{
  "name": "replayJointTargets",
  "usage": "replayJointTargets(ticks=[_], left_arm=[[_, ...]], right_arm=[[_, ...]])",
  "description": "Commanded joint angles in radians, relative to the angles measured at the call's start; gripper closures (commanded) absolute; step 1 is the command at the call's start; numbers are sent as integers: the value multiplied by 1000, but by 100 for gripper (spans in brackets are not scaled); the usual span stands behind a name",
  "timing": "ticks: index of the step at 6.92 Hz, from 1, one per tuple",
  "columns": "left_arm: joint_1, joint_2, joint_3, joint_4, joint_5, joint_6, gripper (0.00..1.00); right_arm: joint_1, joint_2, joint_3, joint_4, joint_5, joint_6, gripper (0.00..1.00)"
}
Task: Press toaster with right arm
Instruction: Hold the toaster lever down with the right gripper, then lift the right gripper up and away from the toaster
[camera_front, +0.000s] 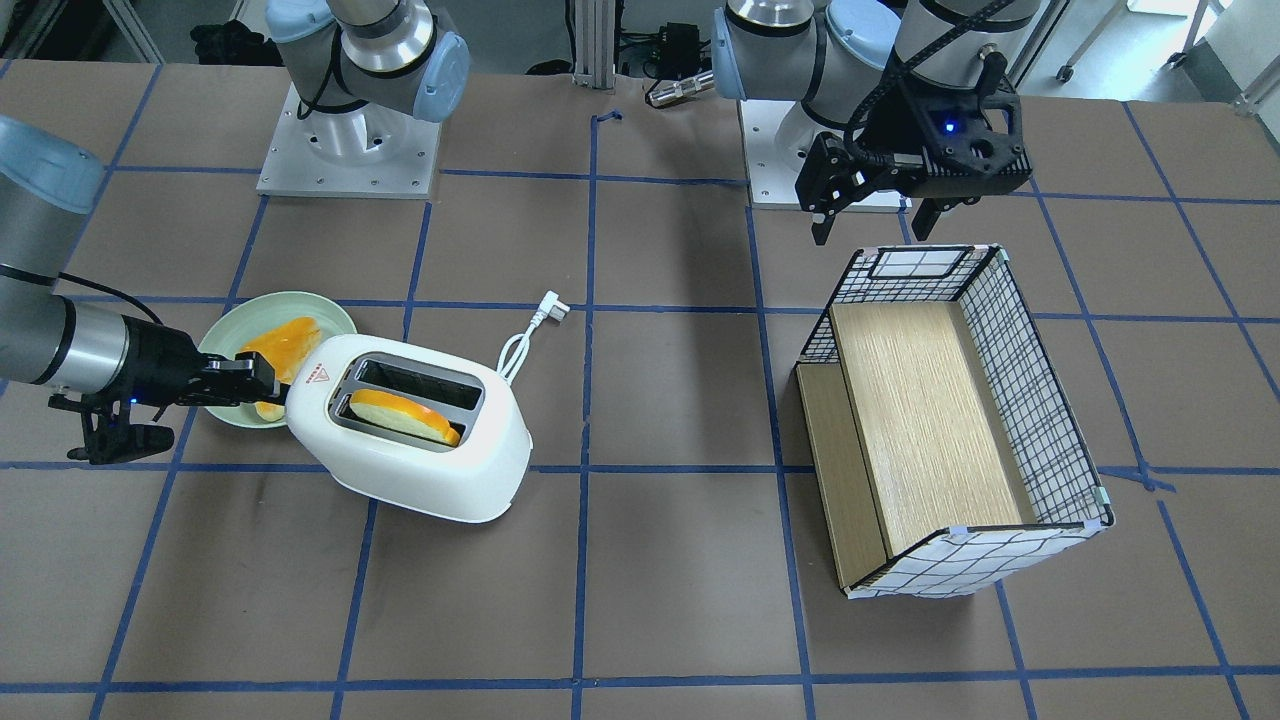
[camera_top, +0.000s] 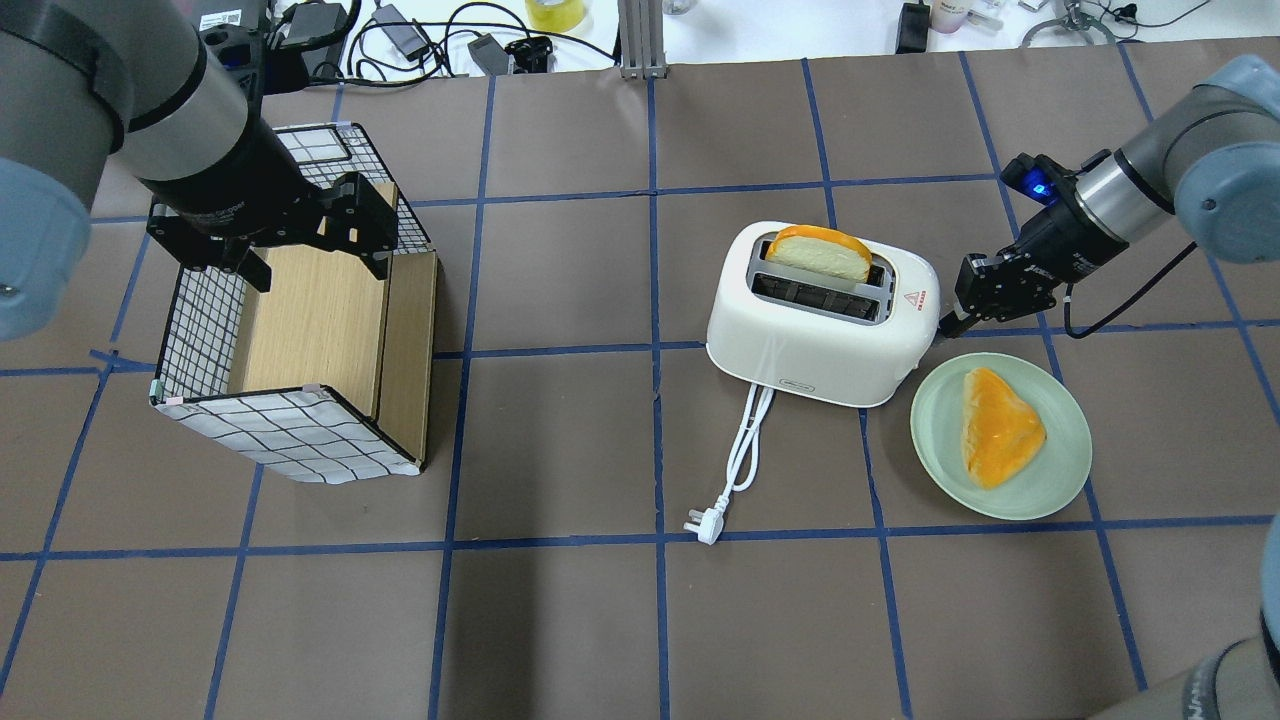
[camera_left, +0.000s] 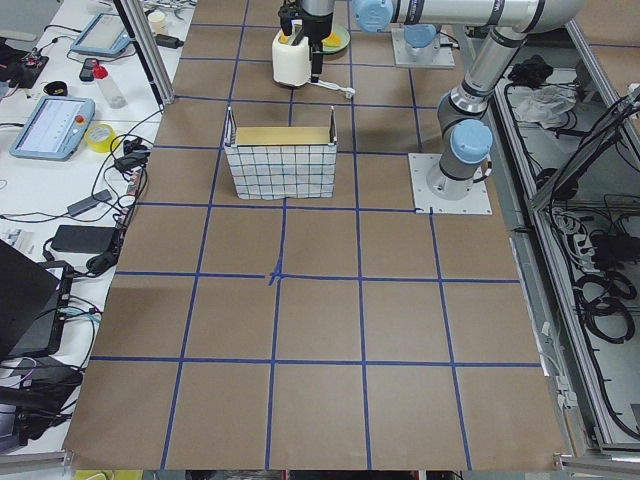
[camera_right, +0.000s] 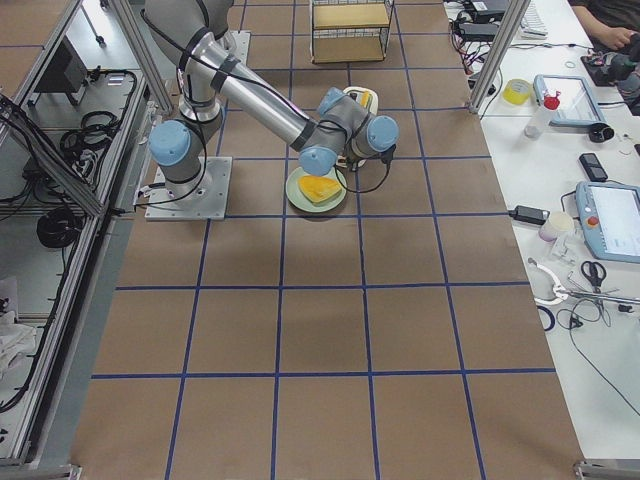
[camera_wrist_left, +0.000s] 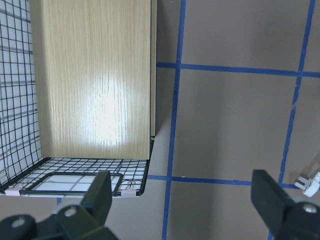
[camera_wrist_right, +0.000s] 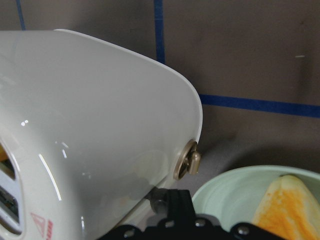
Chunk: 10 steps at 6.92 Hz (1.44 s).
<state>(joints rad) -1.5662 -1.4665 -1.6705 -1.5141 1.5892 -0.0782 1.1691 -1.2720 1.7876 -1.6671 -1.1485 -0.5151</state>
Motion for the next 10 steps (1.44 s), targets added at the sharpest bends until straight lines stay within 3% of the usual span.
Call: replayJointTargets(ticks=[1,3,5,8,10], left_arm=[[0,0,0,0,0,0,0],[0,0,0,0,0,0,0],[0,0,0,0,0,0,0],[0,0,0,0,0,0,0],[0,0,0,0,0,0,0]], right_arm=[[3,-38,-16,18,6,50,100],[3,-99,-20,52,0,85,100],[4,-142,-89,134,-34,171,100],[7,-213,-316,353,-181,346,100],[15,-227,-408,414,-264,436,99]])
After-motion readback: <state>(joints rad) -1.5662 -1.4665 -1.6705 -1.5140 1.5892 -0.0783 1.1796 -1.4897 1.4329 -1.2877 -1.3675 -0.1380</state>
